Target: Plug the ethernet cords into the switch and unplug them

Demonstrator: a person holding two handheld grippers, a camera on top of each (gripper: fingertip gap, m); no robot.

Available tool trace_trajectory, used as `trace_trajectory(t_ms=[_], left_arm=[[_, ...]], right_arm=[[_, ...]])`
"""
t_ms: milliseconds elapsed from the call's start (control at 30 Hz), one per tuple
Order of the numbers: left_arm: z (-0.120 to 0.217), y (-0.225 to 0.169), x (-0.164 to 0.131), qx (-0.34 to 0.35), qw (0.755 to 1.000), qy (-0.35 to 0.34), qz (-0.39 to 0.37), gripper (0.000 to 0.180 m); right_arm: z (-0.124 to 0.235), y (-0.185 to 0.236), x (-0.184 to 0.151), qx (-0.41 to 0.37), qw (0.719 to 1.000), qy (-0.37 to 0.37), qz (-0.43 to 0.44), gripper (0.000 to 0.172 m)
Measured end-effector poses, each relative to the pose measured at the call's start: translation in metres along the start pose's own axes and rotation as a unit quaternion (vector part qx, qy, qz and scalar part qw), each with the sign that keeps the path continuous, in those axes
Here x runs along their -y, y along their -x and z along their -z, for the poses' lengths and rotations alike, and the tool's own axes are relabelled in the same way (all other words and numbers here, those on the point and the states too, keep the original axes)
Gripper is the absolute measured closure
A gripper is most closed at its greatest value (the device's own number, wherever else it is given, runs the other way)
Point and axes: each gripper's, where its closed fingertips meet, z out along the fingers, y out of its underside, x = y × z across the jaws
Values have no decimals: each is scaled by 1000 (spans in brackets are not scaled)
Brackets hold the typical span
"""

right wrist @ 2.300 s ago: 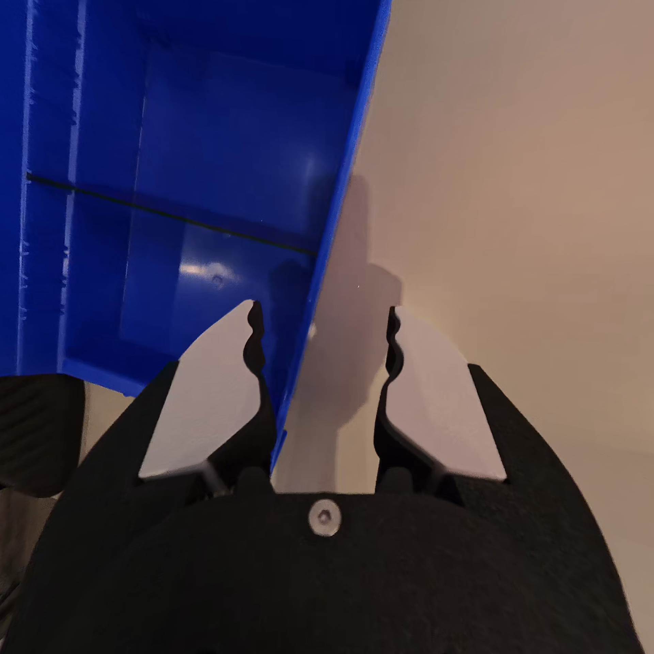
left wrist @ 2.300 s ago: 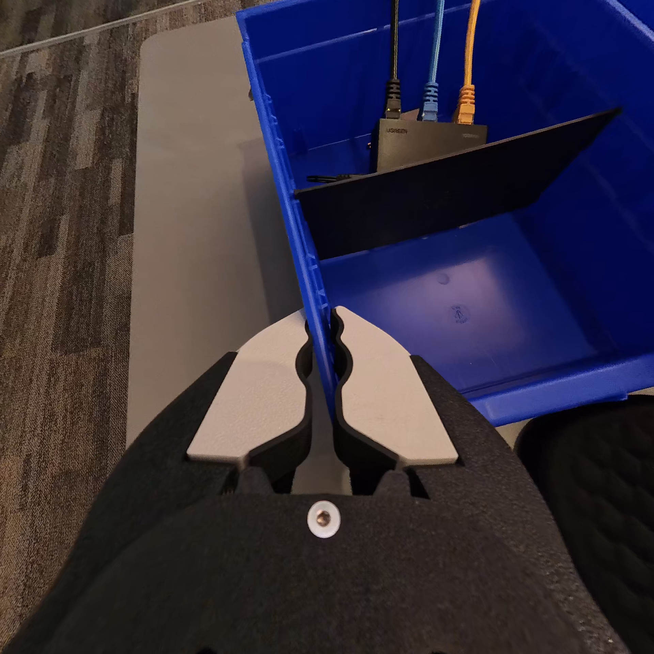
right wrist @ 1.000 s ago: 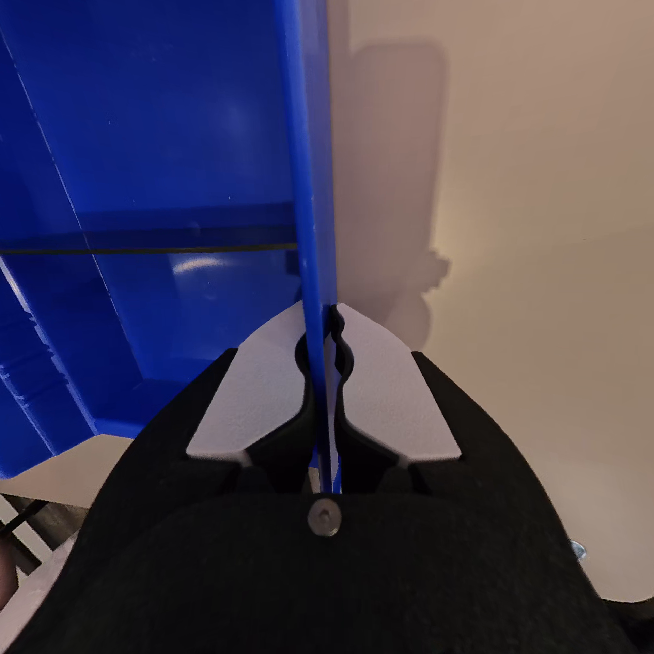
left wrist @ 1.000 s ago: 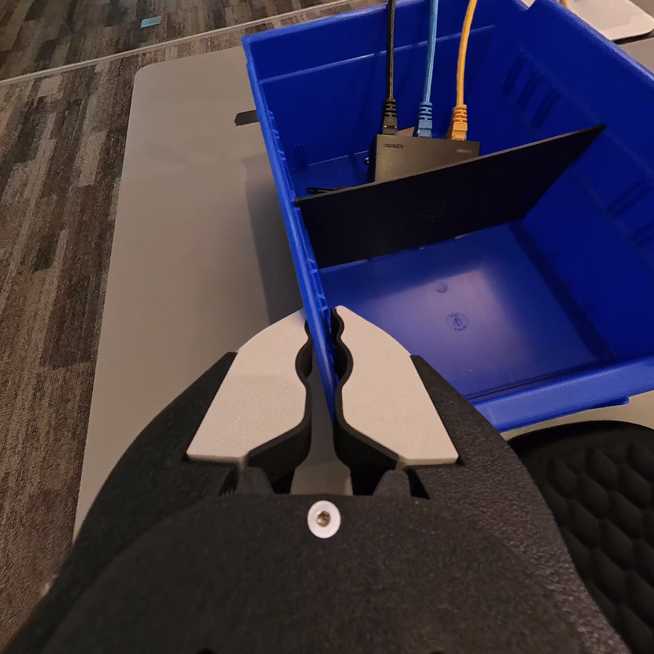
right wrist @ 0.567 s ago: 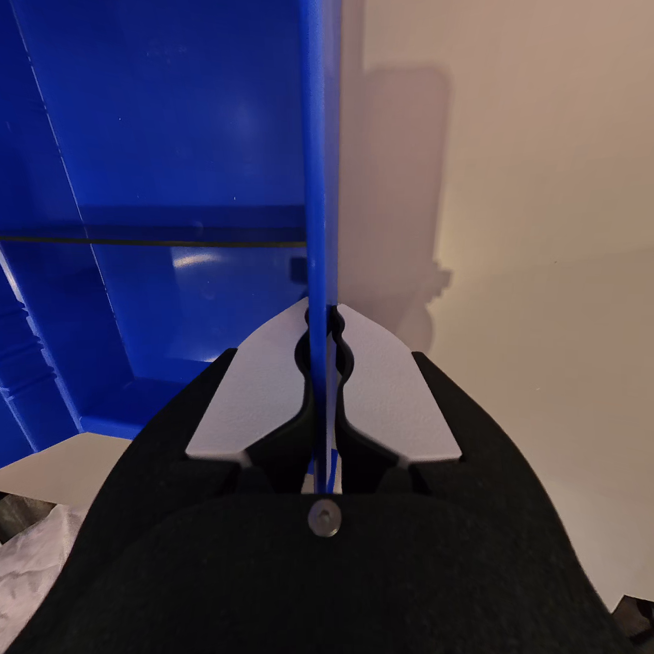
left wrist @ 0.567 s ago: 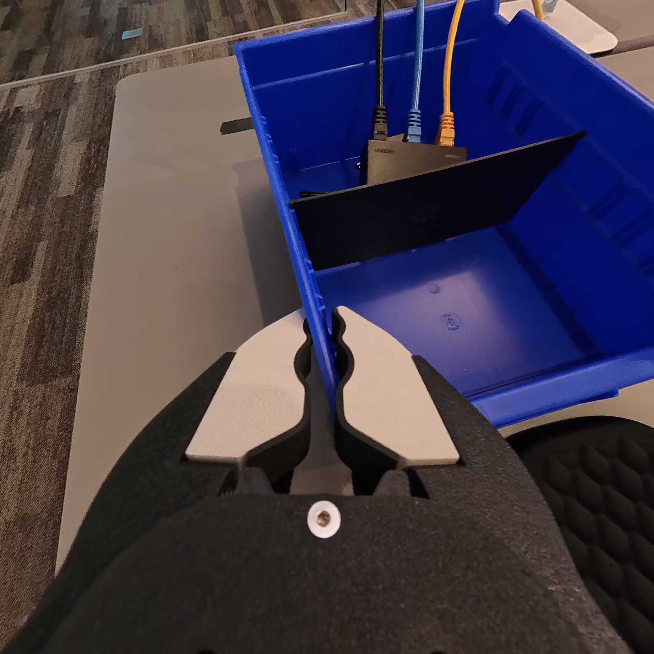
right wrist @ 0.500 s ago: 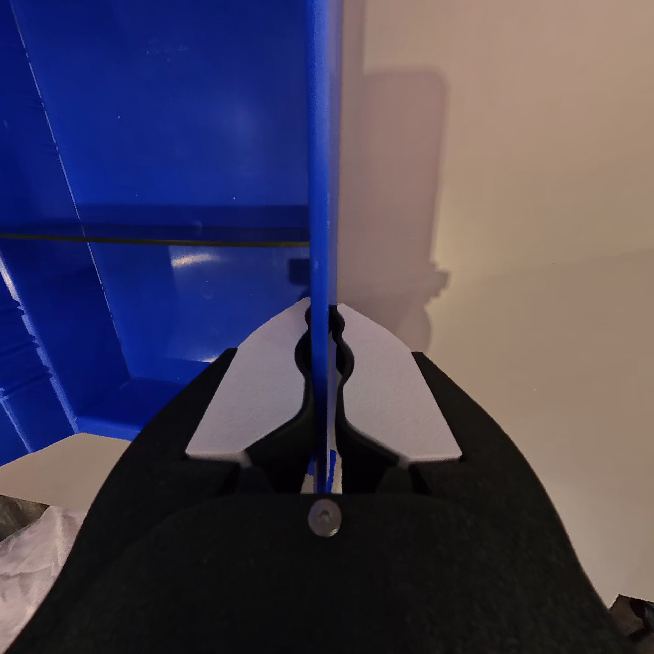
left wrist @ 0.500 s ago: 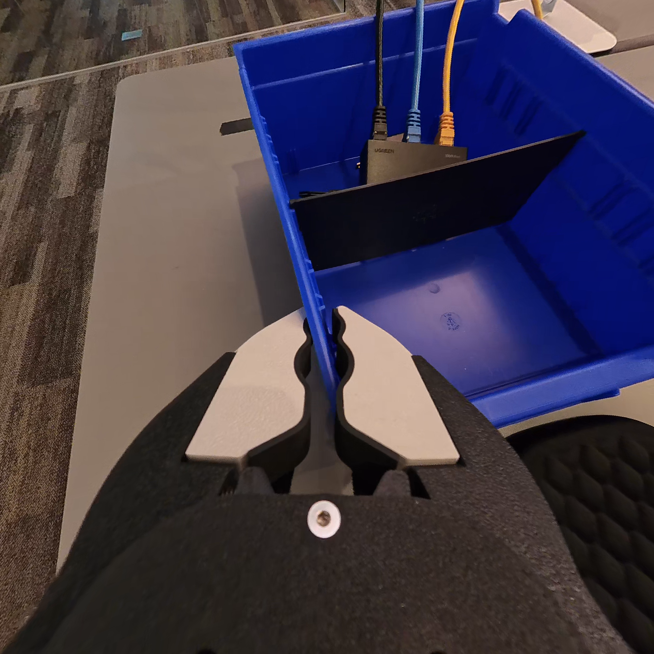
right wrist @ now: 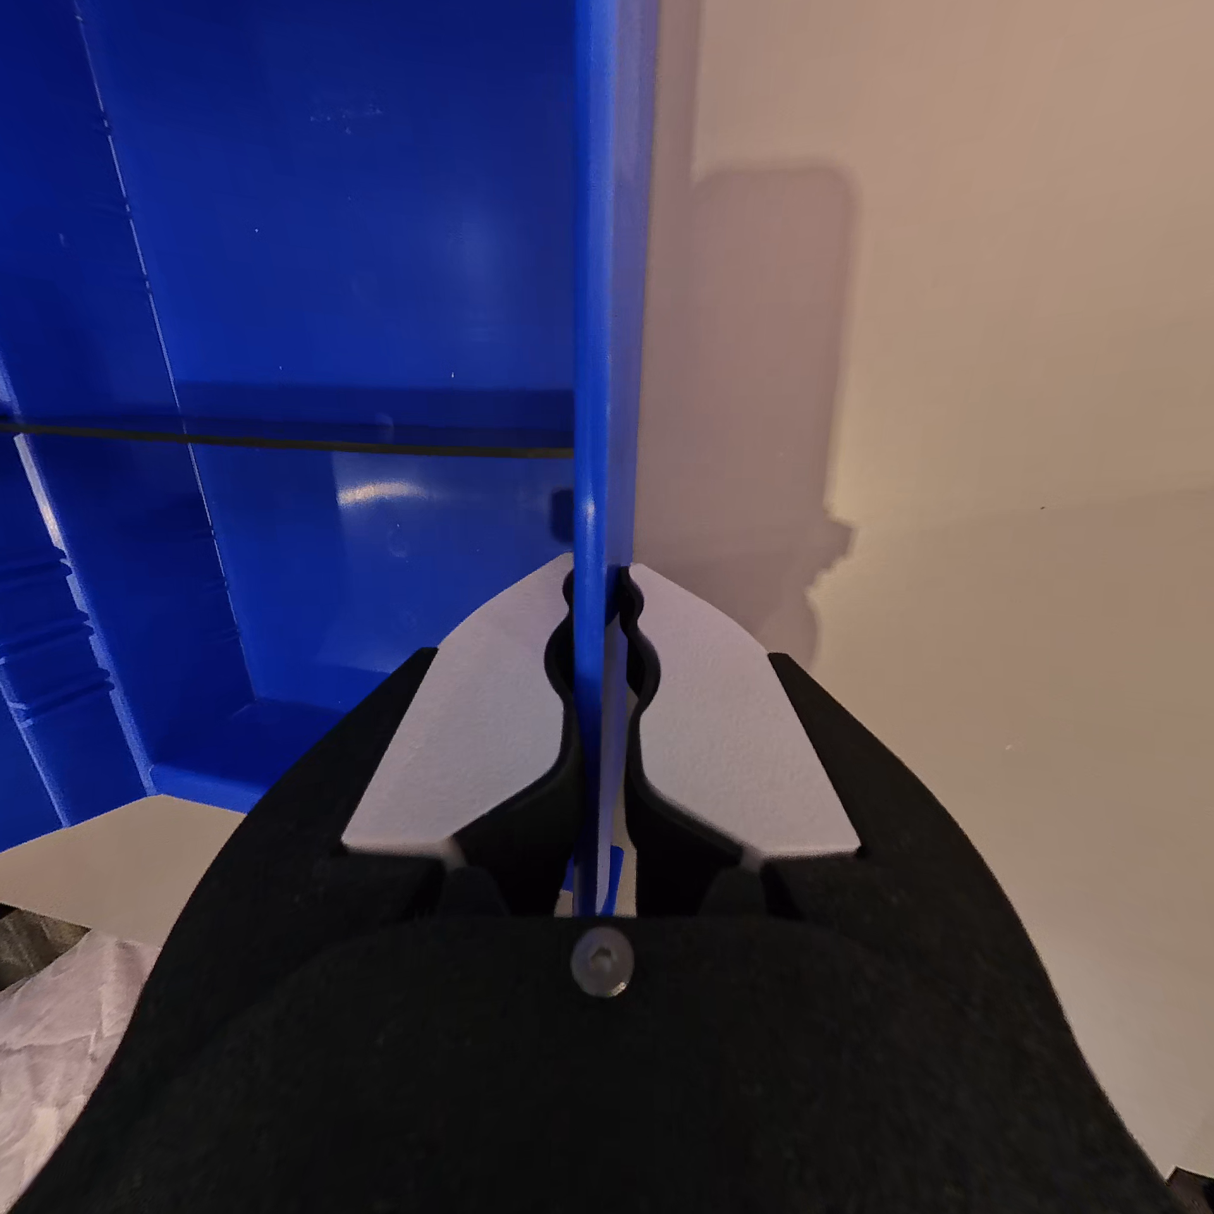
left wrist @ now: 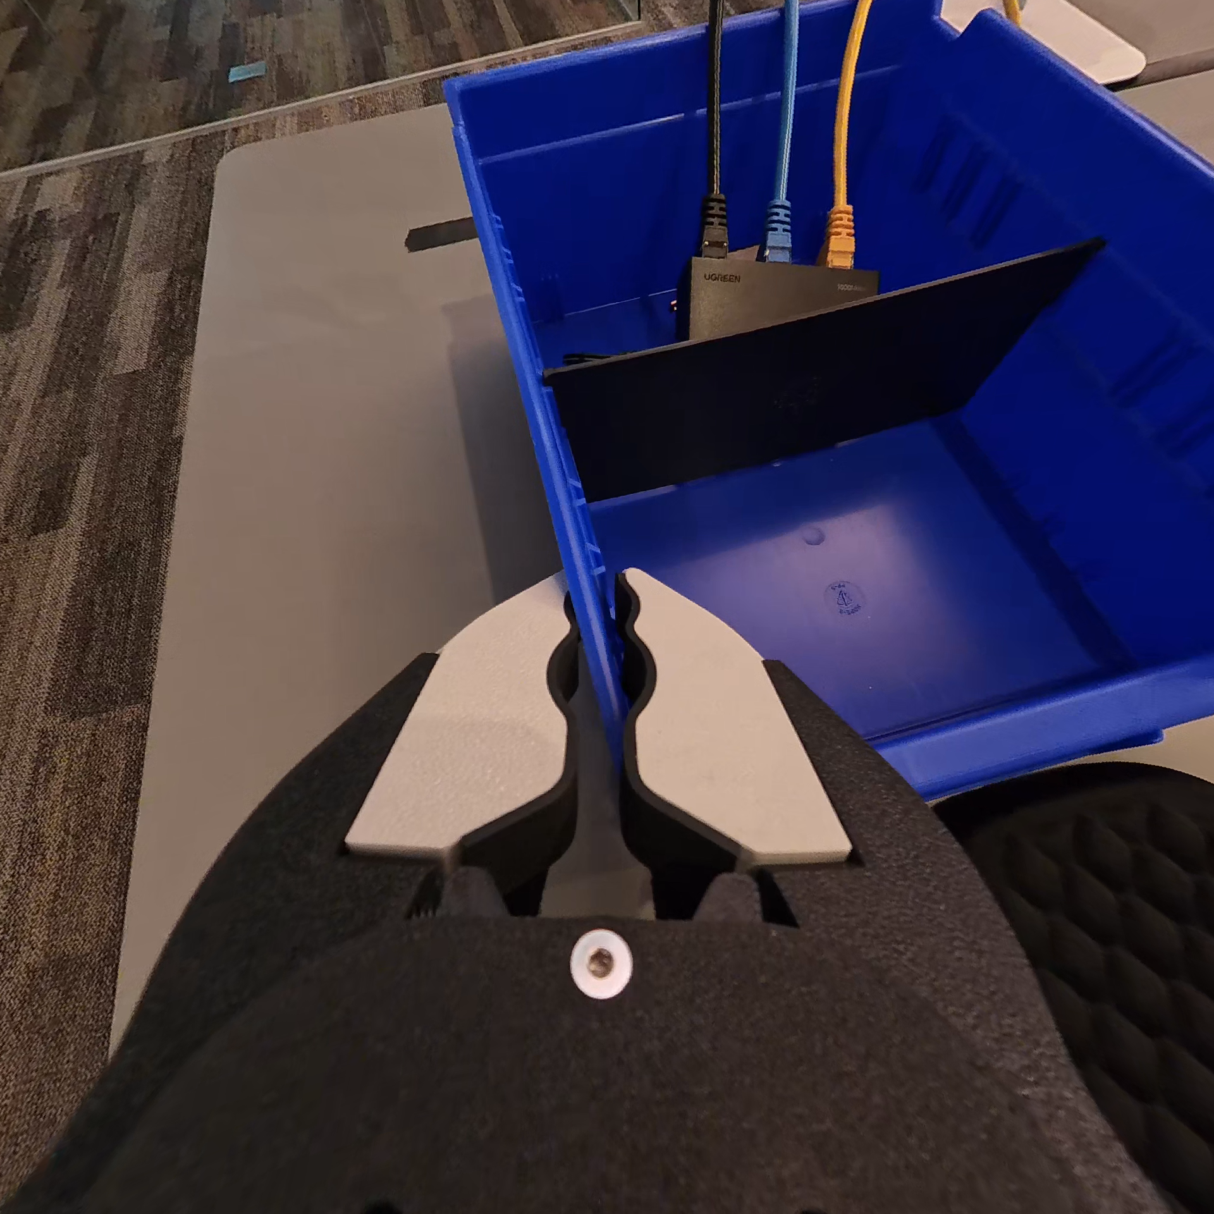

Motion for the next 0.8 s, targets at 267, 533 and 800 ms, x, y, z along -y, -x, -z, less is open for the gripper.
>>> trace_trajectory(t_ms=[267, 533, 800], left_arm=[[10, 5, 10, 15, 998, -53, 21, 130], [70, 38, 78, 85, 986, -140, -19, 110], [121, 15, 185, 101, 952, -279, -72, 119]], right_arm=[[7, -11, -1, -65, 997, -28, 29, 137], [138, -12, 50, -331, 886, -293, 136, 112], [195, 83, 76, -169, 812, -512, 225, 70]])
